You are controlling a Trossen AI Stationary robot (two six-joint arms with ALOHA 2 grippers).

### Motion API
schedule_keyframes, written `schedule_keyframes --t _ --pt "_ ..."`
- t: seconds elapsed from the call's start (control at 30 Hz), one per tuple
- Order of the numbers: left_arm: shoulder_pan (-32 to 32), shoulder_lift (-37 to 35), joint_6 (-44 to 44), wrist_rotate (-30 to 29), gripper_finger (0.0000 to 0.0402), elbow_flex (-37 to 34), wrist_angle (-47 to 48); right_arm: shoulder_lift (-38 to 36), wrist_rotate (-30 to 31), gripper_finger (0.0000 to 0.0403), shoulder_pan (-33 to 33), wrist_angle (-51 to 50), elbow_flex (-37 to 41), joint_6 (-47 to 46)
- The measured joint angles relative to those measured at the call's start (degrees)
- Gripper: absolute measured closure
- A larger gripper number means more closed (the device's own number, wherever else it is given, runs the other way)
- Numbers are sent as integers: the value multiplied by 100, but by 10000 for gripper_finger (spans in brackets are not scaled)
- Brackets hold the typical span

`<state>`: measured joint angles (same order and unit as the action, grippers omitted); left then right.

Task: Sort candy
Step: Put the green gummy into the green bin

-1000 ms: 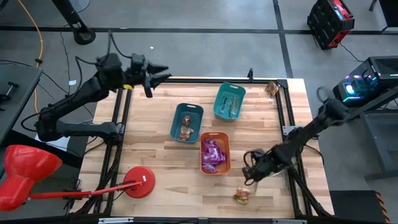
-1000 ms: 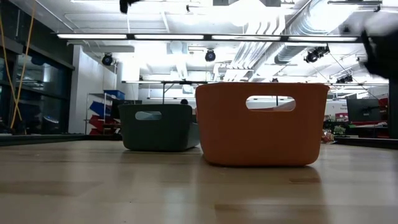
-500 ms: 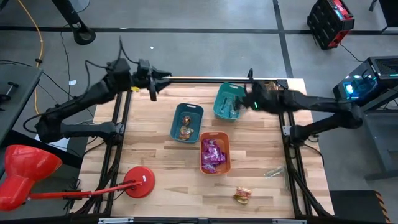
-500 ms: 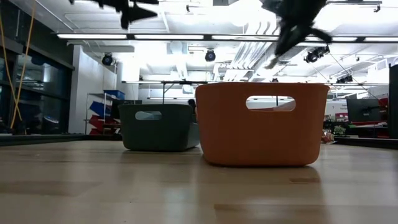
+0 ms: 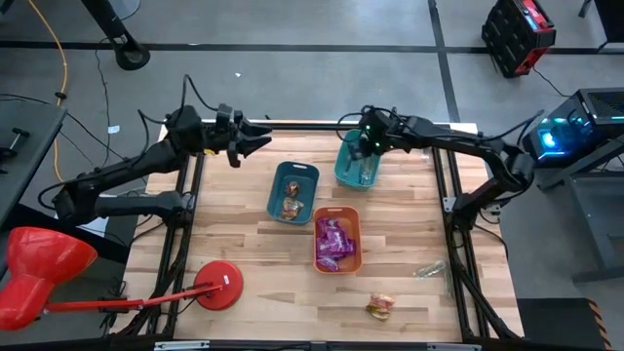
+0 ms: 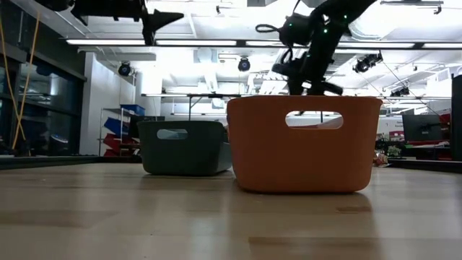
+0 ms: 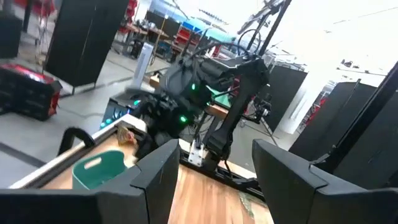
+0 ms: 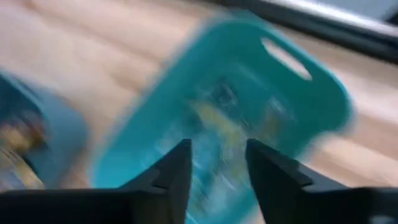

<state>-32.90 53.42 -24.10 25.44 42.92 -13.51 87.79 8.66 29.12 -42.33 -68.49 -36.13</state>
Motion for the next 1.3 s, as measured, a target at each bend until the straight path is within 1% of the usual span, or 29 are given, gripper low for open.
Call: schedule_keyframes --t 0.1,0.17,0.2,0.3,0.37,0.47,0.6,0.67,0.73,0.83,0.9,0.97,1.03,1.13,1.3 --pt "-59 -132 176 -3 204 0 24 -34 -24 218 -85 -1026 -285 166" --pt "-105 -172 219 -3 204 0 23 -102 -110 202 -212 -1665 -426 149" --pt "-137 -182 217 -1 204 0 29 -149 -274 198 -309 -1947 -481 95" --pt "-207 -215 218 -3 204 0 74 -395 -880 196 -884 -2529 -453 -173" --pt "-235 -216 217 -3 204 2 143 -601 -1281 195 -1509 -2850 -328 -602" --pt "-239 -209 185 -3 204 2 302 -864 -1904 195 -2658 -3116 18 -1723" --pt "-239 -209 134 -4 204 2 367 -1022 -2548 195 -4341 -2900 585 -4031" --pt "-239 -209 71 -3 204 2 334 -1022 -2813 195 -5074 -2673 861 -4987" --pt "-239 -211 33 -6 204 2 333 -1023 -2936 195 -5709 -2444 1128 -5818" --pt "-239 -210 24 -34 204 2 335 -1021 -3118 195 -6372 -2185 1516 -6829" --pt "-239 -211 13 -45 204 2 333 -1021 -3276 195 -6668 -1984 1748 -7274" --pt "-239 -211 -94 -45 204 2 336 -1021 -3306 195 -6895 -1686 1979 -7762" --pt "-239 -211 -227 -47 204 2 331 -1021 -3293 195 -7028 -1329 2232 -7959" --pt "-239 -211 -345 -47 204 2 334 -1021 -3272 195 -7098 -917 2657 -7791" --pt "-239 -211 -437 -71 204 2 330 -1021 -3269 195 -6948 -712 3312 -7148"
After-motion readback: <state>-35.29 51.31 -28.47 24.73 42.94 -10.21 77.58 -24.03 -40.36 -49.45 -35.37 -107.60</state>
